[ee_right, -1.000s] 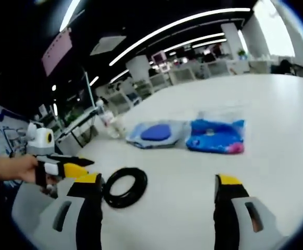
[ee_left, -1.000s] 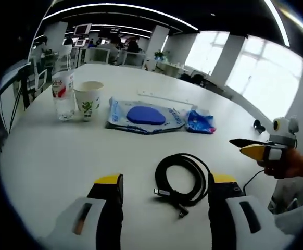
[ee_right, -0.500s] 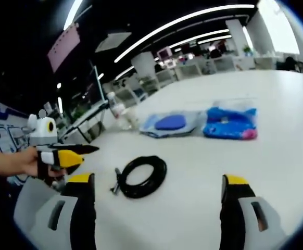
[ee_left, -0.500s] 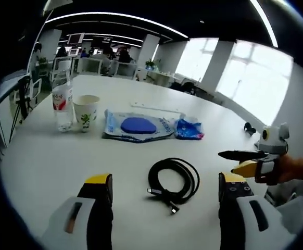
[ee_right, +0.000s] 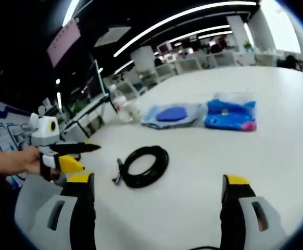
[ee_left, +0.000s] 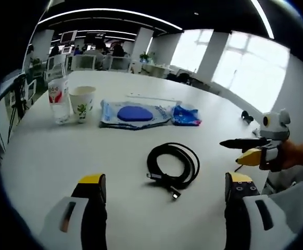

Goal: Arrange the tabletop items into an orderly group along one side of the table until the central work area is clear of visible clutter.

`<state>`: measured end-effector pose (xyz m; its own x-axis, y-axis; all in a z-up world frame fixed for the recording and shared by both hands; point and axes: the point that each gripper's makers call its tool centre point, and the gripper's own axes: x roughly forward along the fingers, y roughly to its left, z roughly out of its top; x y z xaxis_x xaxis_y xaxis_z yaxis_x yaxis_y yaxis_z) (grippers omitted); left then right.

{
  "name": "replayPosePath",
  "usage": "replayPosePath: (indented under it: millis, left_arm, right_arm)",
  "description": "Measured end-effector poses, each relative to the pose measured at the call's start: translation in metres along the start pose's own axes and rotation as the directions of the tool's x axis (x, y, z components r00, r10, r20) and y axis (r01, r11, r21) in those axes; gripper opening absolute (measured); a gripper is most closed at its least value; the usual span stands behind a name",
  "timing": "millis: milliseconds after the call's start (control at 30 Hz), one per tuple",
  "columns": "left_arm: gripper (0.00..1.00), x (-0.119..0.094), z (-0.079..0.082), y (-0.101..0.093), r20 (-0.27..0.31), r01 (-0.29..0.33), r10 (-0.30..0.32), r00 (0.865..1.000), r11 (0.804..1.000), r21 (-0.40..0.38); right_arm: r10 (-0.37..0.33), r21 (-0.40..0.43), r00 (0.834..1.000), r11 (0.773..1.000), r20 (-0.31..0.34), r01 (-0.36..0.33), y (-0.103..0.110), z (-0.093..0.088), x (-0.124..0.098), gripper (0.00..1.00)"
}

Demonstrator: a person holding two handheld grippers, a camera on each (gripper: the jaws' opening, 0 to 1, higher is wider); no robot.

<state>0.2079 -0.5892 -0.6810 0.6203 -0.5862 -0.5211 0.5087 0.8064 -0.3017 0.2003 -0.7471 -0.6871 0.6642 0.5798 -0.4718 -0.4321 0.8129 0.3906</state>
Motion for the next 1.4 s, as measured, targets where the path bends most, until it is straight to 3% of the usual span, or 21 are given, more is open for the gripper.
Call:
replayPosePath:
  millis: [133, 400, 567, 900, 1400]
  left_arm:
    - [0.99, 0.005, -0.003, 0.009, -0.022, -0.057, 0.058, 0.998, 0.997, 0.056]
    - [0.99, 0.013, -0.001, 0.004, -0.027, -0.035, 0.036, 0.999, 0.999, 0.041]
    - [0.99, 0.017, 0.002, 0.01, -0.028, -0.053, 0.055, 0.998, 0.997, 0.048]
    - [0.97, 0.023, 0.007, 0.023, -0.018, -0.091, 0.092, 0.996, 0.995, 0.031]
    - [0.96, 0.033, 0.002, 0.034, -0.06, -0.147, 0.149, 0.987, 0.988, 0.038]
  right_arm:
    - [-0.008, 0.029, 1.0, 1.0, 0.013, 0.007, 0.0, 0.003, 0.002, 1.0]
    - [-0.017, 0.016, 1.0, 1.0, -0.013, 0.017, 0.002, 0.0, 0.01, 0.99]
    - [-0.032, 0.008, 0.998, 0.999, -0.046, 0.032, -0.002, -0.006, 0.017, 0.98]
    - [-0.065, -0.004, 0.996, 0.998, -0.061, 0.065, -0.008, 0.0, 0.029, 0.96]
    - [-0.071, -0.019, 0.991, 0.997, -0.109, 0.069, -0.001, -0.004, 0.047, 0.92]
